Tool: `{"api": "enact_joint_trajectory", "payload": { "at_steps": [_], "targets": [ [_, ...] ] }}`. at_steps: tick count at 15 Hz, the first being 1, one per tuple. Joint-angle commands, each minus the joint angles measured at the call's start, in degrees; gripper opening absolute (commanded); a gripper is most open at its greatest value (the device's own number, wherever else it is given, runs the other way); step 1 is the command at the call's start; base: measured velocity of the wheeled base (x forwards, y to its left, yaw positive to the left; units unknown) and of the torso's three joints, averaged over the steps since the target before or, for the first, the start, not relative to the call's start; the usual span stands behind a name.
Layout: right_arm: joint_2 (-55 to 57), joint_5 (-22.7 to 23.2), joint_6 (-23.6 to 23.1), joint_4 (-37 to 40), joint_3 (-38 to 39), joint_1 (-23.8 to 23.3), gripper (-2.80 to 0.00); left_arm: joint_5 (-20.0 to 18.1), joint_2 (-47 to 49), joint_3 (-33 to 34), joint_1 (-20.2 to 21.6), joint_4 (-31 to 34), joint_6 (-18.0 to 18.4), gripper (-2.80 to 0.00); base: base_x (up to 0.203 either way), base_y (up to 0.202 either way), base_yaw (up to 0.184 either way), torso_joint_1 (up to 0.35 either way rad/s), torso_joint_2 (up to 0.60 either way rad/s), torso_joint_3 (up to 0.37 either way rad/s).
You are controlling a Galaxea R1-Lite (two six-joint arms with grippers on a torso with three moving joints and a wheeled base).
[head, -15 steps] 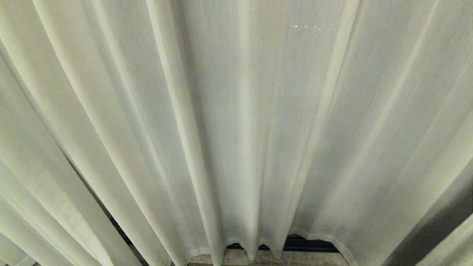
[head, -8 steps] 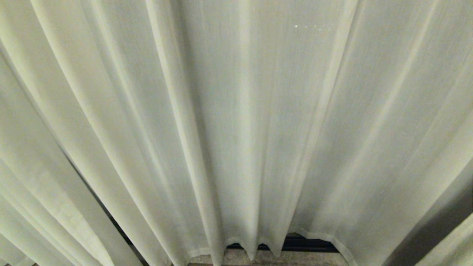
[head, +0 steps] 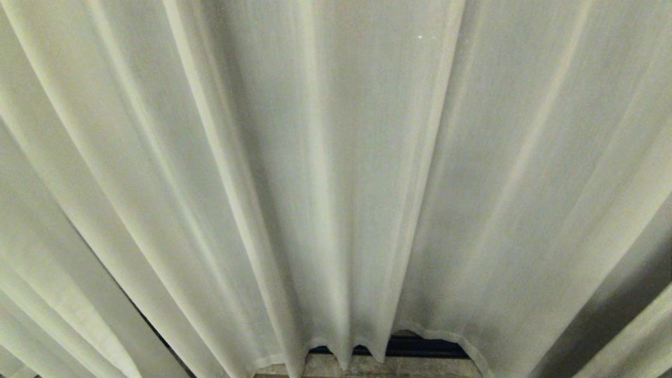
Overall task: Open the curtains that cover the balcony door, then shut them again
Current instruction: Close the outer curtains on both sides
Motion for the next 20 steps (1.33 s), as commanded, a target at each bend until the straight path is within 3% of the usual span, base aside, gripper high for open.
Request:
{"api": "enact_joint_trajectory", "payload": {
  "at_steps": [1, 11, 20],
  "targets": [
    [0.06, 0.0, -0.07, 0.04, -0.01, 0.0, -2.8, 0.05, -0.13, 0.0, 0.0, -0.04, -0.11, -2.8, 0.0, -0.184, -0.001, -0.002, 0.0, 0.002],
    [0.06, 0.0, -0.07, 0.04, -0.01, 0.0, -2.8, 0.05, -0.13, 0.0, 0.0, -0.04, -0.02, -2.8, 0.0, -0.182, -0.001, 0.001, 0.0, 0.002],
    [0.06, 0.0, -0.25, -0.05, -0.01, 0.0, -2.8, 0.13, -0.13, 0.0, 0.0, -0.04, -0.11, -2.8, 0.0, -0.007, 0.0, 0.0, 0.0, 0.0]
  ]
}}
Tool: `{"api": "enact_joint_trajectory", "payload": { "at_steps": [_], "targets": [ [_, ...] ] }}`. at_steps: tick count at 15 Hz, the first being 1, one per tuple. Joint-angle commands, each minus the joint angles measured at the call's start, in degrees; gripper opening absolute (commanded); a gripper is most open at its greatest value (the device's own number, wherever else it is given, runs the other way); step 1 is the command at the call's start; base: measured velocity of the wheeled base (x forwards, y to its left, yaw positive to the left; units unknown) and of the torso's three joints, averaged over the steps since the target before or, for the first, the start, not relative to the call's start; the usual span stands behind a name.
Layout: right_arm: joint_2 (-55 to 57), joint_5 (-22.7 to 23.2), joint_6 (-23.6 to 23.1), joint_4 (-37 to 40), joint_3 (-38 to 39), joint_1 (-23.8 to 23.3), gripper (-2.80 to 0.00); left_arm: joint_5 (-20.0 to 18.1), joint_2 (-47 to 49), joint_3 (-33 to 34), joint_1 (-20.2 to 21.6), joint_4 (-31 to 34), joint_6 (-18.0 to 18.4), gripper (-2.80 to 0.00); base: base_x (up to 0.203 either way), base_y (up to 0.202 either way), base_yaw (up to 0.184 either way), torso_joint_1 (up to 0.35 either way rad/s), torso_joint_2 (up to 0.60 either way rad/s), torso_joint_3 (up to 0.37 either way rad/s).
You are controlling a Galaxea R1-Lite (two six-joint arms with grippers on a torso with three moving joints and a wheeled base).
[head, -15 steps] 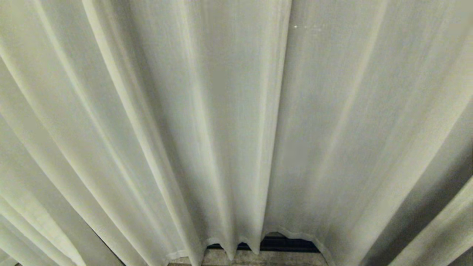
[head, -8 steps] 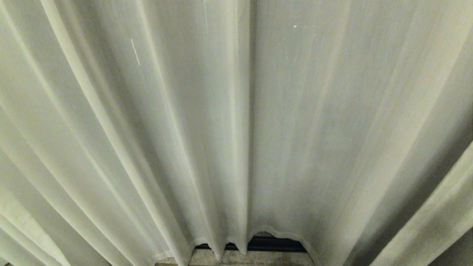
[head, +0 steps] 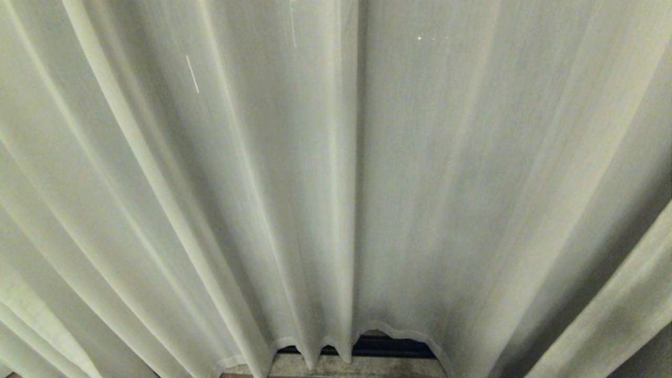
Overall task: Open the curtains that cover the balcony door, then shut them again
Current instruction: Close the outer curtains on both sides
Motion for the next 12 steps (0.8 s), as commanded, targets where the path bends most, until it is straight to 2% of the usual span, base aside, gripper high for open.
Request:
{"api": "enact_joint_trajectory", "payload": {
  "at_steps": [1, 5, 9, 12],
  "targets": [
    [0.05, 0.03, -0.17, -0.06, 0.01, 0.0, -2.8, 0.05, -0.1, 0.0, -0.02, -0.01, -0.07, -2.8, 0.0, 0.0, 0.0, 0.0, 0.0, 0.0],
    [0.09, 0.3, 2.04, 0.02, 0.01, 0.0, -2.8, 0.05, -0.1, 0.0, -0.02, -0.01, -0.08, -2.8, 0.0, 0.0, 0.0, 0.0, 0.0, 0.0],
    [0.07, 0.27, 2.04, -2.54, -0.72, 0.0, -2.8, 0.05, -0.1, 0.0, -0.02, -0.01, -0.08, -2.8, 0.0, 0.0, 0.0, 0.0, 0.0, 0.0],
    [0.5, 1.82, 2.06, 1.55, -8.78, 0.0, -2.8, 0.05, -0.1, 0.0, -0.02, -0.01, -0.08, -2.8, 0.0, 0.0, 0.0, 0.0, 0.0, 0.0]
  ]
}}
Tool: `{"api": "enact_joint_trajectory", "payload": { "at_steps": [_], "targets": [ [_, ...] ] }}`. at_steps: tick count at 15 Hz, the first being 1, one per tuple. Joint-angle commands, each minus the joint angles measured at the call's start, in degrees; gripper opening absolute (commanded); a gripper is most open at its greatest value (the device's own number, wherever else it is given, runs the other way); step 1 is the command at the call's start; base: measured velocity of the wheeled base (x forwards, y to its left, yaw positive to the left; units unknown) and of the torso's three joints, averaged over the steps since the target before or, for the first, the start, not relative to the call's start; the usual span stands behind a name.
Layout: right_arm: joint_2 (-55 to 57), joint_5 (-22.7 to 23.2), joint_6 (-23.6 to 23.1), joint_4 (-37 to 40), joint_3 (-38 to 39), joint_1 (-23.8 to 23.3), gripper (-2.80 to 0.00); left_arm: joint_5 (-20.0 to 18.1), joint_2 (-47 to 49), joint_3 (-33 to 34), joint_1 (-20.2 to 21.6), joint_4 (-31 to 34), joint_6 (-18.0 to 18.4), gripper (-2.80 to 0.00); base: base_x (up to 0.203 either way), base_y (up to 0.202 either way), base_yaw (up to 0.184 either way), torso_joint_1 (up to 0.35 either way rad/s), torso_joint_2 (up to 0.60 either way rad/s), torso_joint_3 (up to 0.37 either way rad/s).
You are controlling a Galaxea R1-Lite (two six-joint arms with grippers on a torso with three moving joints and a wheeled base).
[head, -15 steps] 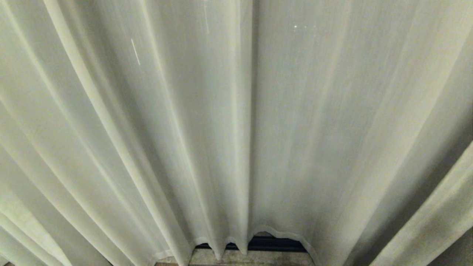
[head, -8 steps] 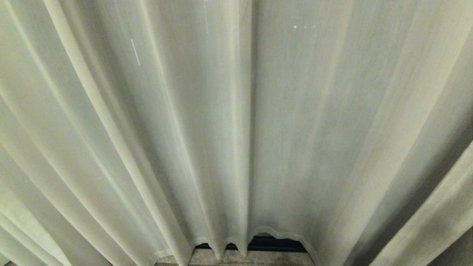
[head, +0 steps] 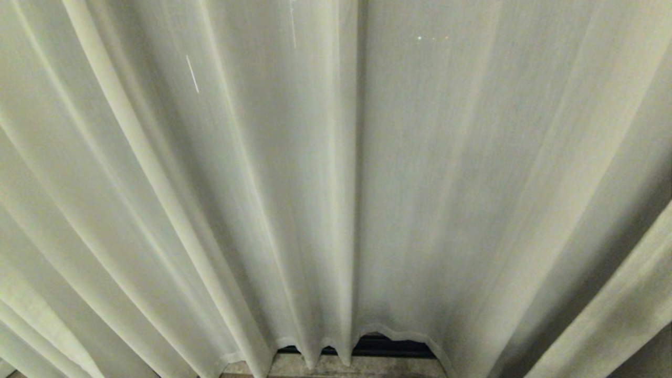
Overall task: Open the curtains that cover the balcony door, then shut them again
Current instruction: Close the outer curtains on both sides
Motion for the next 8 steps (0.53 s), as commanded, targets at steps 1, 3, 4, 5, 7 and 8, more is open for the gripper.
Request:
{"api": "enact_joint_trajectory", "payload": {
  "at_steps": [1, 3, 4, 5, 7, 8],
  "targets": [
    [1.33, 1.03, -0.01, 5.08, -7.69, 0.01, -2.8, 0.0, -0.1, 0.0, 0.0, -0.01, -0.03, -2.8, 0.0, 0.0, 0.0, 0.0, 0.0, 0.0],
    [6.38, 1.31, 1.22, 9.84, -15.29, 0.08, -2.8, 0.0, -0.1, 0.0, 0.0, -0.01, -0.03, -2.8, 0.0, 0.0, 0.0, 0.0, 0.0, 0.0],
    [9.44, 1.11, 2.17, 10.69, -18.02, 0.1, -2.8, 0.0, -0.1, 0.0, 0.0, -0.01, -0.03, -2.8, 0.0, 0.0, 0.0, 0.0, 0.0, 0.0],
    [12.98, 0.42, 3.08, 11.21, -21.23, 0.0, -2.8, 0.0, -0.1, 0.0, 0.0, -0.01, -0.03, -2.8, 0.0, 0.0, 0.0, 0.0, 0.0, 0.0],
    [20.49, -2.28, 5.03, 11.36, -27.38, -0.61, -2.8, 0.0, -0.1, 0.0, 0.0, -0.01, -0.03, -2.8, 0.0, 0.0, 0.0, 0.0, 0.0, 0.0],
    [24.25, -3.71, 6.04, 11.33, -30.56, -1.2, -2.8, 0.0, -0.1, 0.0, 0.0, -0.01, -0.03, -2.8, 0.0, 0.0, 0.0, 0.0, 0.0, 0.0]
  ]
}}
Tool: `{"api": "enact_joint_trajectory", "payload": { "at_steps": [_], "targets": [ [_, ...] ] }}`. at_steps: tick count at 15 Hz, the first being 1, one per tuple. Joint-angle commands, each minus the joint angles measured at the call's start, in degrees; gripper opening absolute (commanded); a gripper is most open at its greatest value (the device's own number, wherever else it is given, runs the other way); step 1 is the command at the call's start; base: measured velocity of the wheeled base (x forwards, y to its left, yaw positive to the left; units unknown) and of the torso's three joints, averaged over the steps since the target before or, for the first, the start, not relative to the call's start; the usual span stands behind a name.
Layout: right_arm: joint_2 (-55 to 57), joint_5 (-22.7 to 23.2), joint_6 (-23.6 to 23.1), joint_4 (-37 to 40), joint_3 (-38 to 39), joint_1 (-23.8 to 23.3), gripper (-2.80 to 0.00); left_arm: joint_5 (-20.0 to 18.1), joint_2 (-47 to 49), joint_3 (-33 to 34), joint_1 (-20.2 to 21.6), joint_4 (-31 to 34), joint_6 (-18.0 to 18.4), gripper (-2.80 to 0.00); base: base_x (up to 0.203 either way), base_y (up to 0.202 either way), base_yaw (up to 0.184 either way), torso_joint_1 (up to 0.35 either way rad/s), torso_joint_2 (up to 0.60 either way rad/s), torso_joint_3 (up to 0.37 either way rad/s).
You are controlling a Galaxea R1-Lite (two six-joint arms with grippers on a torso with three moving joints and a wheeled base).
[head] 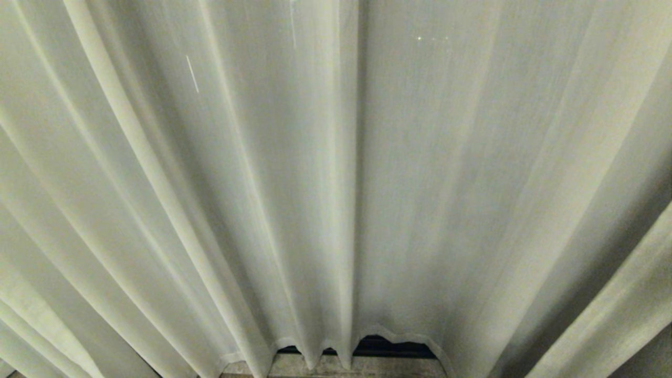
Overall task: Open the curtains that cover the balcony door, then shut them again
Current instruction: Close the outer curtains on both sides
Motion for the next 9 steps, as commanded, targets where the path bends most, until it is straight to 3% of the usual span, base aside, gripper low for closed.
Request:
{"api": "enact_joint_trajectory", "payload": {
  "at_steps": [1, 4, 7, 8, 9],
  "targets": [
    [12.85, -2.66, 1.68, 0.05, -8.21, -1.64, -2.8, 0.05, -0.1, 0.0, 0.0, -0.01, -0.03, -2.8, 0.0, 0.0, 0.0, 0.0, 0.0, 0.0],
    [23.8, -5.88, 3.87, 0.47, -19.25, -8.01, -2.8, 0.05, -0.1, 0.0, 0.0, -0.01, -0.03, -2.8, 0.0, 0.0, 0.0, 0.0, 0.0, 0.0],
    [30.58, -5.98, 4.52, 0.72, -26.6, -16.76, -2.8, 0.05, -0.1, 0.0, 0.0, -0.01, -0.03, -2.8, 0.0, 0.0, 0.0, 0.0, 0.0, 0.0],
    [31.48, -5.46, 4.58, 0.68, -28.09, -17.82, 0.0, 0.05, -0.1, 0.0, 0.0, -0.01, -0.03, -2.8, 0.0, 0.0, 0.0, 0.0, 0.0, 0.0],
    [31.8, -4.92, 4.6, 0.59, -28.89, -17.93, 0.0, 0.05, -0.1, 0.0, 0.0, -0.01, -0.03, -2.8, 0.0, 0.0, 0.0, 0.0, 0.0, 0.0]
  ]
}}
